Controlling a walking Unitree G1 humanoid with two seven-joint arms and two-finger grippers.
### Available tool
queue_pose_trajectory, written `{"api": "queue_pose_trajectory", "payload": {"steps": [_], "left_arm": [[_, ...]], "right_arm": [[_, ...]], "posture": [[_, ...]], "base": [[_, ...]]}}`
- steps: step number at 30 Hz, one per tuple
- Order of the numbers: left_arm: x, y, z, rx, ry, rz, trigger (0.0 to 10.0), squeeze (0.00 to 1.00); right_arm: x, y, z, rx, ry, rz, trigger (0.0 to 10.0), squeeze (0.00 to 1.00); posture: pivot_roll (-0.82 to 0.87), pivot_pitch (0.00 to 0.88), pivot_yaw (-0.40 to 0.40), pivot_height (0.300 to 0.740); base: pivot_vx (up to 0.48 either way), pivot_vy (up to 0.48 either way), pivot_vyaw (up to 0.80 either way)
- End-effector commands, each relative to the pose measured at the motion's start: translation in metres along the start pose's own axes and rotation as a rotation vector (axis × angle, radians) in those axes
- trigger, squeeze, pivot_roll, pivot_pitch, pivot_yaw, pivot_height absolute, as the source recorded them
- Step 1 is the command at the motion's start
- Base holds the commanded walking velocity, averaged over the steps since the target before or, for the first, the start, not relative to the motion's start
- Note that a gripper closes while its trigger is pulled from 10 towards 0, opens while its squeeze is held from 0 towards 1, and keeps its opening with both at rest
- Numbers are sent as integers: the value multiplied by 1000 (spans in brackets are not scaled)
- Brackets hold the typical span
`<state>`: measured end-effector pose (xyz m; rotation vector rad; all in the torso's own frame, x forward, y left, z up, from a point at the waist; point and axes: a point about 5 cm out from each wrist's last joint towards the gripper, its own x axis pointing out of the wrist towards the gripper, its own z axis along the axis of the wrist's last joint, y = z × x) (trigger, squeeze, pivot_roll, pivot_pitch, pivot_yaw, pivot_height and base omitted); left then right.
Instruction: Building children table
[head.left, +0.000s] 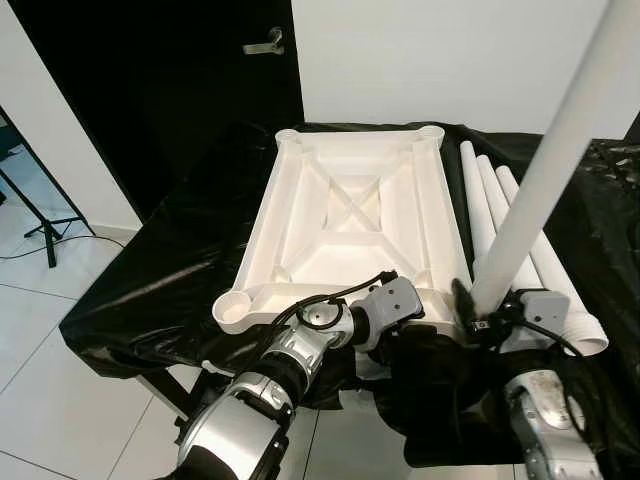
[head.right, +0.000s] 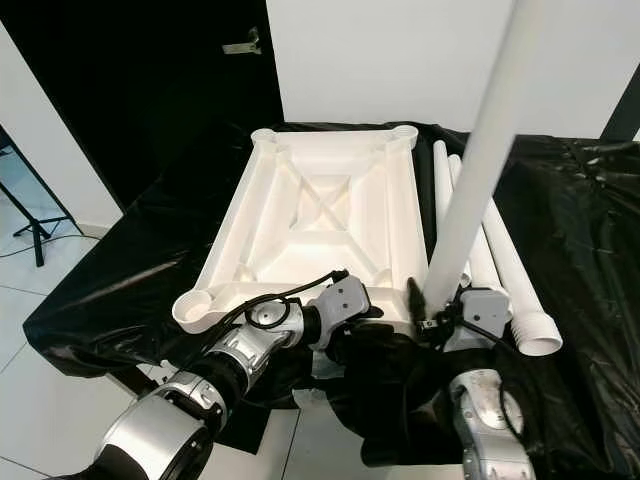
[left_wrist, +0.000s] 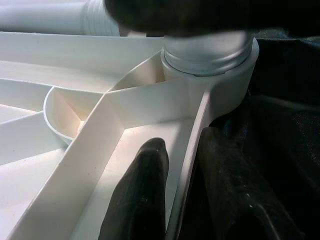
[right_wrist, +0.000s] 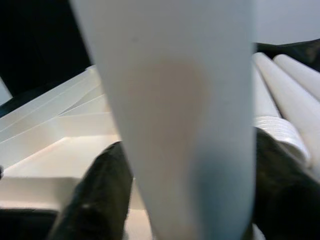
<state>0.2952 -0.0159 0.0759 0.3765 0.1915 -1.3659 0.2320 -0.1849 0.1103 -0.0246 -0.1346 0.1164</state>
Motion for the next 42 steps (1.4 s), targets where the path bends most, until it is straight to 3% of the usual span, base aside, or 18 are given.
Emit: {"api": "queue_pose_trajectory", "payload": {"steps": [1, 3, 4, 10, 11, 12, 13, 24, 26, 27, 29, 34, 36, 37, 38, 39, 41, 42], "left_arm": [[-4, -19, -42, -109, 178, 1, 10000, 0], [-4, -18, -42, -110, 179, 3, 10000, 0], [-4, -18, -42, -110, 178, 3, 10000, 0], [-2, -19, -41, -111, 175, 3, 10000, 0], [-2, -19, -41, -111, 174, 3, 10000, 0], [-2, -19, -41, -111, 174, 3, 10000, 0], [-2, -19, -41, -111, 174, 5, 10000, 0], [-2, -18, -41, -113, 172, 15, 10000, 0], [-2, -18, -41, -115, 172, 18, 10000, 0], [-2, -18, -41, -115, 172, 18, 10000, 0], [-2, -18, -41, -115, 173, 17, 10000, 0], [-3, -17, -41, -114, 173, 15, 10000, 0], [-4, -17, -41, -111, 177, 16, 10000, 0], [-4, -17, -42, -110, 179, 15, 10000, 0], [-4, -17, -42, -110, 179, 15, 10000, 0], [-4, -17, -42, -108, 181, 11, 10000, 0], [-4, -17, -41, -106, 181, 9, 10000, 0], [-3, -17, -41, -106, 181, 8, 10000, 0]], "right_arm": [[1, 2, -2, -6, 11, 62, 10000, 1000], [1, -1, -1, -36, 13, 87, 10000, 1000], [0, -8, -1, -74, 32, 128, 10000, 0], [-3, -21, -3, -131, 83, 228, 10000, 0], [-4, -23, -3, -140, 96, 269, 7294, 0], [-4, -23, -3, -140, 96, 269, 7294, 0], [-5, -23, -3, -140, 105, 301, 0, 0], [-8, -7, -4, -81, 91, 338, 0, 0], [-10, -4, -4, -68, 33, 132, 0, 0], [-10, -4, -4, -68, 33, 132, 0, 0], [-12, -1, -5, -47, 8, -26, 0, 0], [-13, 2, -5, -41, 3, -59, 0, 0], [-13, -4, -5, -45, 3, -86, 0, 0], [-11, -5, -5, -52, 7, -85, 5490, 0], [-11, -5, -5, -52, 7, -85, 5490, 0], [-8, -6, -6, -62, 24, -58, 10000, 0], [-7, -6, -5, -60, 22, -51, 10000, 0], [-7, -5, -5, -57, 19, -48, 10000, 1000]], "posture": [[85, 0, 55, 740], [82, 0, 54, 740], [80, 0, 53, 740], [79, 0, 50, 740], [80, 0, 48, 740], [80, 0, 48, 740], [80, 0, 47, 740], [89, 0, 38, 740], [92, 0, 36, 740], [92, 0, 36, 740], [97, 0, 40, 740], [96, 0, 43, 740], [93, 0, 44, 740], [90, 0, 48, 740], [90, 0, 48, 740], [86, 0, 50, 740], [86, 0, 50, 740], [86, 0, 50, 740]], "base": [[0, 0, 0], [0, 0, 0], [0, 0, 0], [0, 0, 0], [0, 0, 0], [0, 0, 0], [0, 0, 0], [0, 0, 0], [0, 0, 0], [0, 0, 0], [0, 0, 0], [0, 0, 0], [0, 0, 0], [0, 0, 0], [0, 0, 0], [0, 0, 0], [0, 0, 0], [0, 0, 0]]}}
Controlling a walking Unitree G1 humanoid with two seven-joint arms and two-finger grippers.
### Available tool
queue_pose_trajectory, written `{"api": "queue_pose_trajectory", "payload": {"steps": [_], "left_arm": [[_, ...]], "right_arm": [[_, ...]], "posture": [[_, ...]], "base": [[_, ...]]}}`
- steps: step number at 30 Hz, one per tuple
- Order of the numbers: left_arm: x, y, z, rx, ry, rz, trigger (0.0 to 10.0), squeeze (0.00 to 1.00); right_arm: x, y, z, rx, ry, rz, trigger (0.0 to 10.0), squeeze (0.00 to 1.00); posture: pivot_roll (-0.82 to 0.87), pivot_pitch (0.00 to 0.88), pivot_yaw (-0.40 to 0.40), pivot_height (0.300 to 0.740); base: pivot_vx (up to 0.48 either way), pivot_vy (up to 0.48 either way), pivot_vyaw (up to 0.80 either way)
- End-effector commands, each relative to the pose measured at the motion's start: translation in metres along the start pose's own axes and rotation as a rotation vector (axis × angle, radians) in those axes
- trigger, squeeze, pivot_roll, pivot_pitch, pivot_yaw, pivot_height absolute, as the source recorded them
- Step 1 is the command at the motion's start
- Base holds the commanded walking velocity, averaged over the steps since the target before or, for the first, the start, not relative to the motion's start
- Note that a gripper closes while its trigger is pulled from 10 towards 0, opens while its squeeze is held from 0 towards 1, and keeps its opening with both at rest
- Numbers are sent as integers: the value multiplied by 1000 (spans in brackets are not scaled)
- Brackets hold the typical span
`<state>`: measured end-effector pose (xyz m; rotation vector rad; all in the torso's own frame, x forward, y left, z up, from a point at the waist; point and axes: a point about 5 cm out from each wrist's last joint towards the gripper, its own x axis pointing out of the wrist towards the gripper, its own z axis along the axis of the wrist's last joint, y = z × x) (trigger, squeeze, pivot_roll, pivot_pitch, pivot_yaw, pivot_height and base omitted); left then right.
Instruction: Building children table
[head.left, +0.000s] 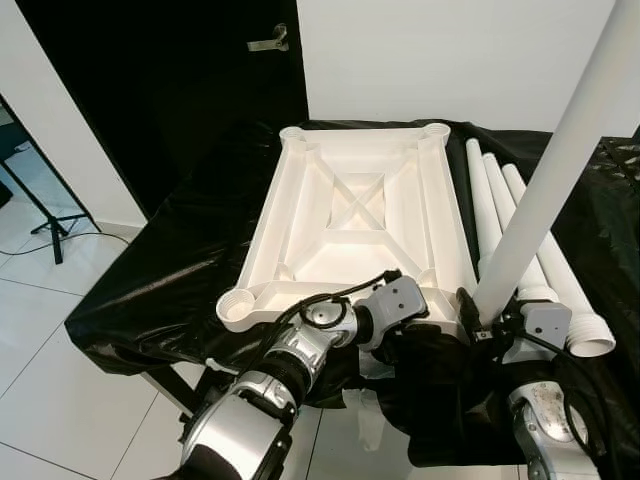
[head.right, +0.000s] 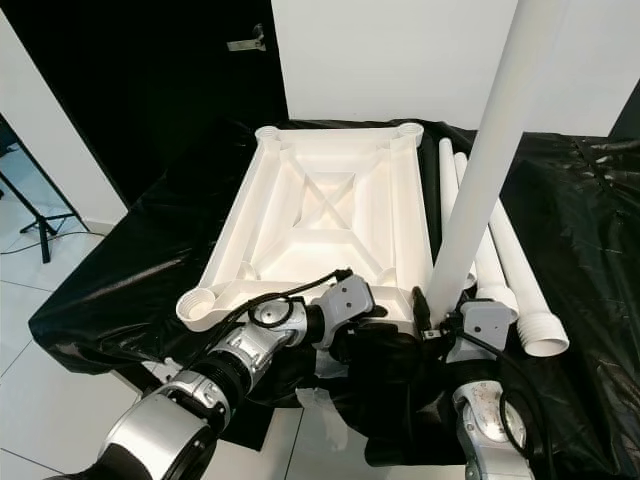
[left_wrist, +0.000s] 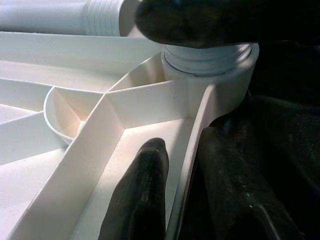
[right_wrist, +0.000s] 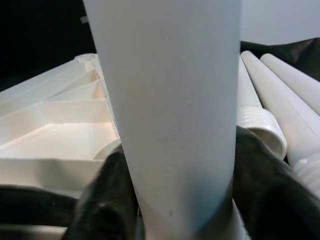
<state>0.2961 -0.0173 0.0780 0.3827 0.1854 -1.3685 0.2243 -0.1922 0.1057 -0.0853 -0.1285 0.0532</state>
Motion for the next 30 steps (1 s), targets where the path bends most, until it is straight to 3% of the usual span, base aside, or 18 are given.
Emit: {"api": "queue_pose_trajectory", "payload": {"steps": [1, 3, 4, 5, 6, 13, 14, 15, 16, 17, 25, 28, 30], "left_arm": [[-4, -18, -44, -114, 182, 9, 10000, 0], [-4, -19, -43, -112, 182, 7, 10000, 0], [-4, -19, -44, -111, 183, 6, 10000, 0], [-4, -19, -44, -111, 183, 6, 10000, 0], [-4, -19, -44, -110, 183, 5, 10000, 0], [-4, -19, -44, -107, 185, 3, 10000, 0], [-3, -20, -43, -108, 182, 1, 10000, 0], [-3, -20, -43, -108, 182, 1, 10000, 0], [-3, -20, -43, -108, 181, 0, 10000, 0], [-3, -20, -43, -110, 180, 1, 10000, 0], [-4, -19, -44, -115, 179, 10, 10000, 0], [-4, -20, -44, -116, 180, 10, 10000, 0], [-5, -20, -45, -118, 180, 11, 10000, 0]], "right_arm": [[2, 1, -1, 7, 8, 11, 10000, 1000], [5, -2, 0, -16, 3, 80, 10000, 1000], [5, -4, 0, -30, 8, 108, 10000, 737], [5, -4, 0, -30, 8, 108, 10000, 737], [6, -7, 1, -46, 11, 130, 10000, 0], [9, -26, 2, -84, 45, 219, 10000, 0], [8, -28, -2, -18, 93, 265, 9216, 0], [8, -28, -2, -18, 93, 265, 9216, 0], [9, -27, -2, -12, 92, 284, 1412, 0], [9, -25, -1, 0, 88, 305, 0, 0], [5, -5, -1, 36, 65, 356, 0, 0], [4, -1, -1, 43, 53, 336, 0, 0], [1, 5, -2, 57, 26, 220, 0, 0]], "posture": [[86, 0, 50, 740], [82, 0, 54, 740], [79, 0, 56, 740], [79, 0, 56, 740], [78, 0, 56, 740], [76, 0, 52, 740], [77, 0, 50, 740], [77, 0, 50, 740], [80, 0, 48, 740], [81, 0, 46, 740], [91, 0, 42, 740], [92, 0, 42, 740], [97, 0, 43, 740]], "base": [[0, 0, 0], [0, 0, 0], [0, 0, 0], [0, 0, 0], [0, 0, 0], [0, 0, 0], [0, 0, 0], [0, 0, 0], [0, 0, 0], [0, 0, 0], [0, 0, 0], [0, 0, 0], [0, 0, 0]]}}
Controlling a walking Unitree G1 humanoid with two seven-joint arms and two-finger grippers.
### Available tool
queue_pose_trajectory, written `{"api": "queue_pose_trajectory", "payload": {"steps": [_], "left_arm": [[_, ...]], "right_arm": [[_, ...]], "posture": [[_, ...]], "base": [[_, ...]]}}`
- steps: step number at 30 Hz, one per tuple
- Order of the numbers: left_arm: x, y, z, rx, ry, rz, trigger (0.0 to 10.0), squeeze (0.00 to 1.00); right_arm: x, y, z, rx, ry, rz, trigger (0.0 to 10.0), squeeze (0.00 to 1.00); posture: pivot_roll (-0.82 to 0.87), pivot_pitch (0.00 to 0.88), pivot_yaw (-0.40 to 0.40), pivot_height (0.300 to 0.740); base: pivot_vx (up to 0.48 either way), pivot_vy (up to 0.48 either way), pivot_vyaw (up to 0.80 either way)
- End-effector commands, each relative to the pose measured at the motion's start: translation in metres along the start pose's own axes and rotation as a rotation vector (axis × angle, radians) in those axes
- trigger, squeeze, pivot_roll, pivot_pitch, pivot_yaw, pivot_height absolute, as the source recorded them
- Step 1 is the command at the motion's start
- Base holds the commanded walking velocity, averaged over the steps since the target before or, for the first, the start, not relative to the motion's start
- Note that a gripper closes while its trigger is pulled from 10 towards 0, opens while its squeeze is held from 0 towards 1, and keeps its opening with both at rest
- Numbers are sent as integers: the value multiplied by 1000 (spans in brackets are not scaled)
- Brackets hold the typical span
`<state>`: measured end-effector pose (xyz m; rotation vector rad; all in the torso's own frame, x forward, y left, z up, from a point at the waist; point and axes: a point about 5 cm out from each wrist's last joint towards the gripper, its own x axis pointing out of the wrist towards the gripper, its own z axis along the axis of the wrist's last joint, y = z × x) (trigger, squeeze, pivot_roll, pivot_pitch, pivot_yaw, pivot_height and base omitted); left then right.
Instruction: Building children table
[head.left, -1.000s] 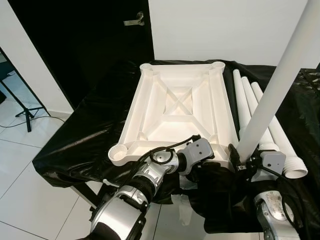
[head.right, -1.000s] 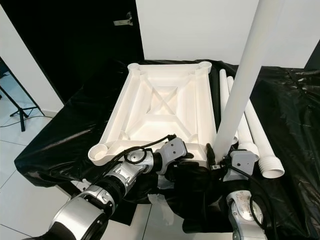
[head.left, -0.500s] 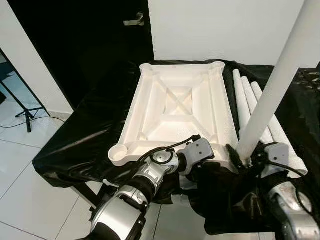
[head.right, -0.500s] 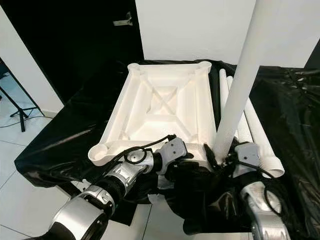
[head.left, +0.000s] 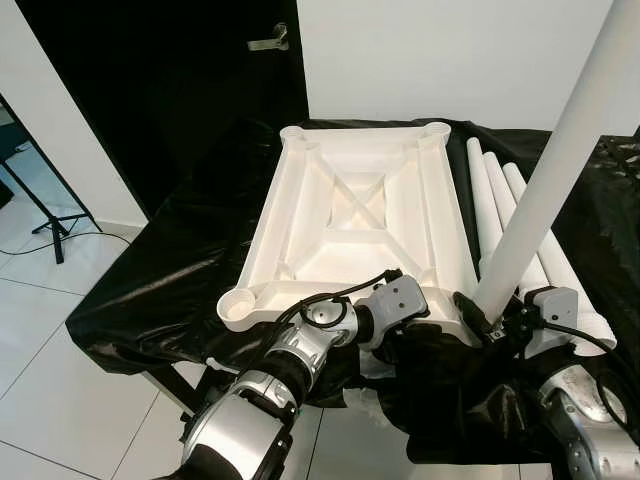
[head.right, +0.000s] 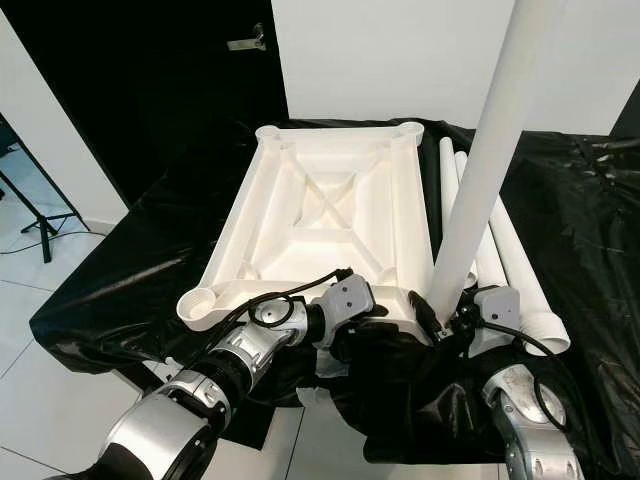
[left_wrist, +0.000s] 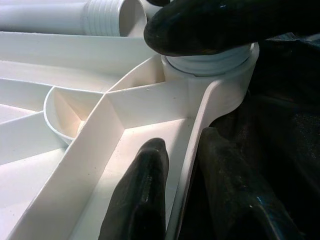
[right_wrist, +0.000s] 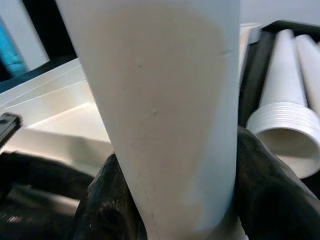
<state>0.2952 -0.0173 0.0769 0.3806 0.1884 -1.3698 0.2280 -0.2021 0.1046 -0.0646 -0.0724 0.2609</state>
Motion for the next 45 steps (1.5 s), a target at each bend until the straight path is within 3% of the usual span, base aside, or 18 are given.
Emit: {"api": "queue_pose_trajectory", "payload": {"steps": [1, 2, 8, 12, 13, 16, 17, 18, 23, 24, 28, 29, 30, 31, 32, 33, 42, 45], "left_arm": [[-5, -19, -45, -116, 180, 13, 10000, 0], [-5, -19, -45, -118, 180, 12, 10000, 0], [-6, -19, -46, -118, 183, 9, 10000, 0], [-5, -19, -46, -116, 184, 8, 10000, 0], [-5, -19, -45, -116, 185, 7, 10000, 0], [-5, -19, -45, -116, 185, 7, 10000, 0], [-4, -20, -44, -115, 183, 6, 10000, 0], [-3, -19, -43, -114, 181, 6, 10000, 0], [-2, -19, -42, -114, 179, 7, 10000, 0], [-2, -19, -42, -113, 177, 8, 10000, 0], [-2, -19, -42, -114, 177, 9, 10000, 0], [-2, -20, -42, -117, 176, 7, 10000, 0], [-2, -20, -42, -117, 176, 7, 10000, 0], [-1, -20, -42, -118, 174, 9, 10000, 0], [-1, -20, -42, -118, 174, 9, 10000, 0], [-1, -20, -42, -119, 172, 11, 10000, 0], [-3, -19, -43, -122, 173, 19, 10000, 0], [-4, -19, -43, -122, 174, 18, 10000, 0]], "right_arm": [[2, 15, 0, 19, -21, 13, 0, 0], [0, 18, -3, 26, -34, -131, 0, 0], [-2, 14, -4, 15, -30, -259, 0, 0], [-2, 11, -4, 9, -28, -276, 0, 0], [-2, 10, -4, 3, -24, -277, 5647, 0], [-2, 10, -4, 3, -24, -277, 5647, 0], [-1, 9, -4, -8, -22, -253, 10000, 0], [-1, 5, -2, -22, -24, -227, 10000, 1000], [1, -2, 1, -63, -25, -169, 10000, 988], [3, -10, 3, -93, -16, -121, 10000, 0], [5, -19, 5, -115, -6, -80, 10000, 0], [5, -22, 4, -117, 23, -4, 10000, 0], [5, -22, 4, -117, 23, -4, 10000, 0], [5, -22, 2, -111, 51, 75, 2235, 0], [5, -22, 2, -111, 51, 75, 2235, 0], [5, -20, 1, -103, 65, 138, 0, 0], [2, -6, -5, -68, 76, 195, 0, 0], [-3, 5, -11, -38, 59, 103, 0, 0]], "posture": [[97, 0, 43, 740], [97, 0, 45, 740], [89, 0, 51, 740], [86, 0, 51, 740], [83, 0, 51, 740], [83, 0, 51, 740], [79, 0, 51, 740], [76, 0, 50, 740], [73, 0, 49, 740], [72, 0, 48, 740], [71, 0, 46, 740], [73, 0, 44, 740], [73, 0, 44, 740], [78, 0, 39, 740], [78, 0, 39, 740], [82, 0, 37, 740], [87, 0, 37, 740], [85, 0, 34, 740]], "base": [[0, 0, 0], [0, 0, 0], [0, 0, 0], [0, 0, 0], [0, 0, 0], [0, 0, 0], [0, 0, 0], [0, 0, 0], [0, 0, 0], [0, 0, 0], [0, 0, 0], [0, 0, 0], [0, 0, 0], [0, 0, 0], [0, 0, 0], [0, 0, 0], [0, 0, 0], [0, 0, 0]]}}
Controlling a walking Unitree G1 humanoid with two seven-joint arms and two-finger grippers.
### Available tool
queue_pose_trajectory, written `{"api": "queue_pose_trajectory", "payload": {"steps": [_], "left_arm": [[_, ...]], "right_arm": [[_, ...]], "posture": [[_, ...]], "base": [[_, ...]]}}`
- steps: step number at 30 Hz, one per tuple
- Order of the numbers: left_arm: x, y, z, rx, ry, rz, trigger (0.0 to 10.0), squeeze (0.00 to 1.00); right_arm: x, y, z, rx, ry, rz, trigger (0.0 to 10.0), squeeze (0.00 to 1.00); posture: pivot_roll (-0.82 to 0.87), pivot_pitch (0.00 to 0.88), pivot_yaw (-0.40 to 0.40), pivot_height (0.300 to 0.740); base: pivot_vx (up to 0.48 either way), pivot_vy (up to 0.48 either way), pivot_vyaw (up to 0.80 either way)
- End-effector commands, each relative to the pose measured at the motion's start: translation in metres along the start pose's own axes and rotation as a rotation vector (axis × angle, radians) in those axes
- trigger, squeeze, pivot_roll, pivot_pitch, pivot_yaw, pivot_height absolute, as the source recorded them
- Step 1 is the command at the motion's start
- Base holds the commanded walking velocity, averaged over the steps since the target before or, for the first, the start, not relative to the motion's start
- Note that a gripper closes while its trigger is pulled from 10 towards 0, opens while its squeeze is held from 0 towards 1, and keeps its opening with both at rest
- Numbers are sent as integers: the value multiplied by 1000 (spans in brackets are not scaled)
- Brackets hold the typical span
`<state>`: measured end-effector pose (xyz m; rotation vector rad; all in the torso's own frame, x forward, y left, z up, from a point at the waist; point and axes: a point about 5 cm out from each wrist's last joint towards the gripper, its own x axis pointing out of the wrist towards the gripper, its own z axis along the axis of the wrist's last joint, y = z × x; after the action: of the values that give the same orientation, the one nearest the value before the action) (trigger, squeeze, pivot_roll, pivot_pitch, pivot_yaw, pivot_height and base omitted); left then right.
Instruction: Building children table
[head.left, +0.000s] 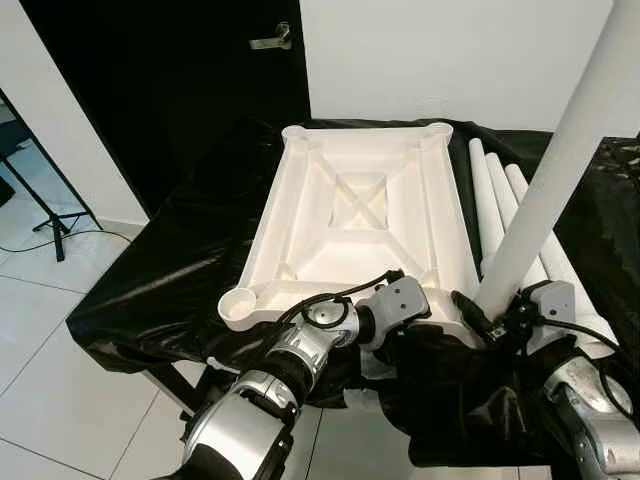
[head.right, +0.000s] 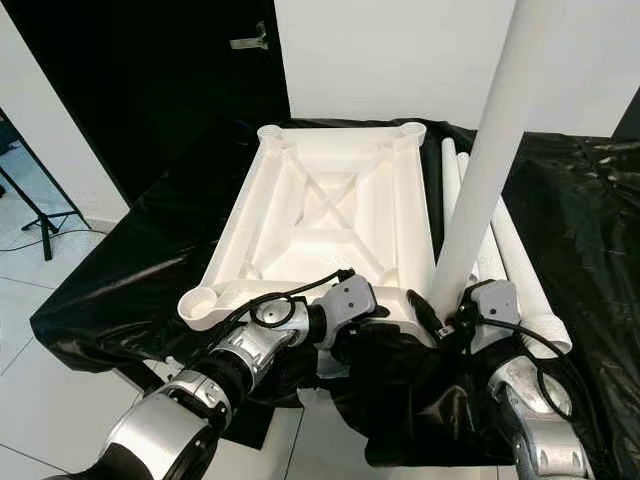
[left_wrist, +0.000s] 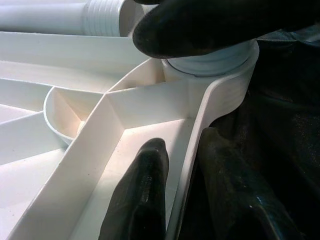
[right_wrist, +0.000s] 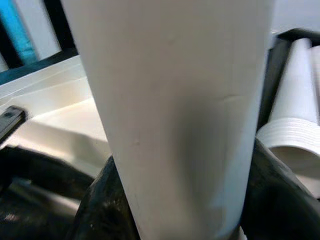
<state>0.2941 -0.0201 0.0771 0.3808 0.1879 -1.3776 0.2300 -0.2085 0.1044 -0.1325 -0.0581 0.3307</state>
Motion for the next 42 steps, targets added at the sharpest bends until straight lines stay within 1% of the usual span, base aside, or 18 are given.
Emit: {"api": "queue_pose_trajectory", "payload": {"steps": [1, 2, 4, 5, 6, 8, 11, 19, 21, 22, 23, 29, 30, 34, 36, 38, 39, 42], "left_arm": [[-6, -18, -45, -125, 175, 24, 10000, 0], [-6, -17, -44, -124, 175, 27, 10000, 0], [-5, -17, -43, -130, 167, 32, 10000, 0], [-5, -17, -43, -130, 167, 32, 10000, 0], [-5, -20, -45, -127, 175, 19, 10000, 0], [-5, -21, -47, -124, 182, 13, 10000, 0], [-4, -23, -48, -129, 182, 4, 10000, 0], [-2, -21, -44, -120, 177, 7, 10000, 0], [-3, -20, -44, -119, 177, 8, 10000, 0], [-3, -20, -44, -119, 177, 8, 10000, 0], [-5, -20, -46, -116, 184, 6, 10000, 0], [-6, -20, -48, -114, 190, 5, 10000, 0], [-6, -20, -47, -114, 190, 7, 10000, 0], [-6, -20, -47, -113, 189, 8, 10000, 0], [-6, -19, -47, -115, 187, 12, 10000, 0], [-6, -19, -47, -115, 187, 12, 10000, 0], [-6, -19, -47, -115, 186, 12, 10000, 0], [-7, -19, -48, -118, 187, 15, 10000, 0]], "right_arm": [[-6, 18, -12, 17, 35, -1, 0, 0], [-11, 29, -18, 20, 39, -38, 0, 0], [-18, 34, -25, 37, 62, -150, 0, 0], [-18, 34, -25, 37, 62, -150, 0, 0], [-18, 24, -25, 78, 54, -263, 0, 0], [-17, 21, -25, 92, 50, -282, 0, 0], [-8, 29, -16, 57, 3, -228, 0, 0], [-7, 30, -17, 50, 7, -202, 0, 0], [-5, 32, -18, 34, 21, -153, 10000, 0], [-5, 32, -18, 34, 21, -153, 10000, 0], [-2, 20, -14, 33, 7, -103, 10000, 1000], [3, 2, -6, 23, 1, -45, 10000, 1000], [6, -4, -3, 10, 9, -5, 10000, 0], [7, -7, -1, 1, 14, 22, 10000, 0], [5, -10, -2, -16, 59, 145, 10000, 0], [5, -10, -2, -16, 59, 145, 10000, 0], [4, -10, -2, -17, 75, 186, 0, 0], [-1, -12, -2, 1, 107, 280, 0, 0]], "posture": [[89, 0, 32, 740], [97, 0, 31, 740], [98, 0, 34, 740], [98, 0, 34, 740], [80, 0, 39, 740], [79, 0, 38, 740], [76, 0, 40, 740], [77, 0, 43, 740], [76, 0, 48, 740], [76, 0, 48, 740], [73, 0, 54, 740], [74, 0, 55, 740], [78, 0, 52, 740], [79, 0, 51, 740], [86, 0, 49, 740], [86, 0, 49, 740], [86, 0, 49, 740], [87, 0, 47, 740]], "base": [[0, 0, 0], [0, 0, 0], [0, 0, 0], [0, 0, 0], [0, 0, 0], [0, 0, 0], [0, 0, 0], [0, 0, 0], [0, 0, 0], [0, 0, 0], [0, 0, 0], [0, 0, 0], [0, 0, 0], [0, 0, 0], [0, 0, 0], [0, 0, 0], [0, 0, 0], [0, 0, 0]]}}
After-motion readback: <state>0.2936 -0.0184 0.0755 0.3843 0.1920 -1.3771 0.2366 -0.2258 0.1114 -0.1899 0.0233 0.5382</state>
